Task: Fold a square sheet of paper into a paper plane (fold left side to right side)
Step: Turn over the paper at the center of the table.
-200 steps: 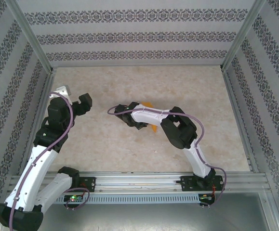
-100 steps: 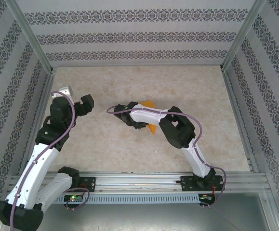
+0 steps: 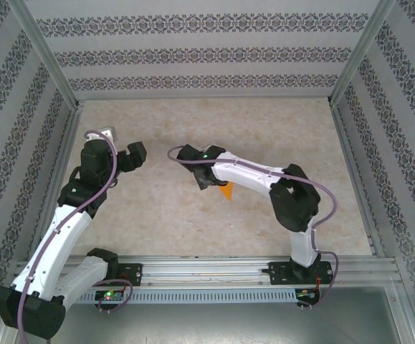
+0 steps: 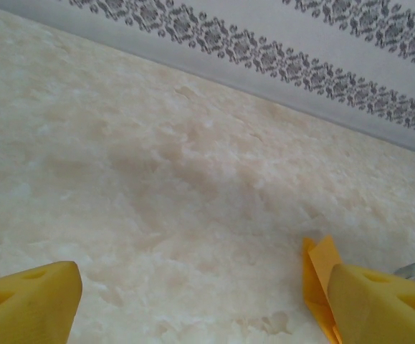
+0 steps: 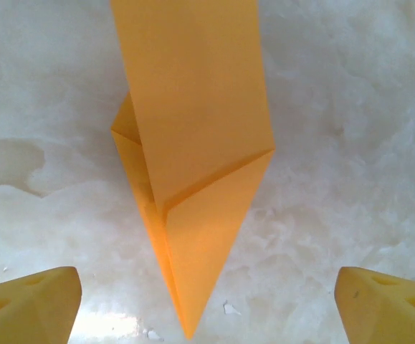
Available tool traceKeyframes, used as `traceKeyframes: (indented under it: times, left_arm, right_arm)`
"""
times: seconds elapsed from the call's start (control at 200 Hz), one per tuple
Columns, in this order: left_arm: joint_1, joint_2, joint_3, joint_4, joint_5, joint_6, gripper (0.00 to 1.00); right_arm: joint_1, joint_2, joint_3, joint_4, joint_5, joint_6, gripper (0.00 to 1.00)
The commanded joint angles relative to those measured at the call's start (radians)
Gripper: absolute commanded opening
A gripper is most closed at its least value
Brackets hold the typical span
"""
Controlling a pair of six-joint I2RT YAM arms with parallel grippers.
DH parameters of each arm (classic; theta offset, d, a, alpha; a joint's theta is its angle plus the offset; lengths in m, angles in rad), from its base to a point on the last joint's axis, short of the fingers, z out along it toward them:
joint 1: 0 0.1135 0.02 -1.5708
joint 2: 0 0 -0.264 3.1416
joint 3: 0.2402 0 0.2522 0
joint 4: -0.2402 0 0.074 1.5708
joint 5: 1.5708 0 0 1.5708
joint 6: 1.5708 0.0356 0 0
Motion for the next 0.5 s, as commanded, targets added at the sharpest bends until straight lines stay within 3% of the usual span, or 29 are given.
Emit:
traceKeyframes:
  times: [0.0, 0.225, 0.495]
  left_arm:
    - [0.012, 0.043, 0.030, -0.011, 0.105, -0.036, 0.85]
    - [0.007, 0.189, -0.004, 0.083, 0.322, -0.148, 0.72]
    - [-0.091, 0.391, -0.043, 0.281, 0.425, -0.278, 0.68]
  right_arm:
    - [-0.032, -0.119, -0.078, 0.092, -0.045, -0.021, 0.96]
    - [-0.166, -0.356, -0.273, 0.323, -0.230, -0.031, 0.98]
    - [-0.354, -0.554, -0.504, 0.563, -0.452, 0.005, 0.98]
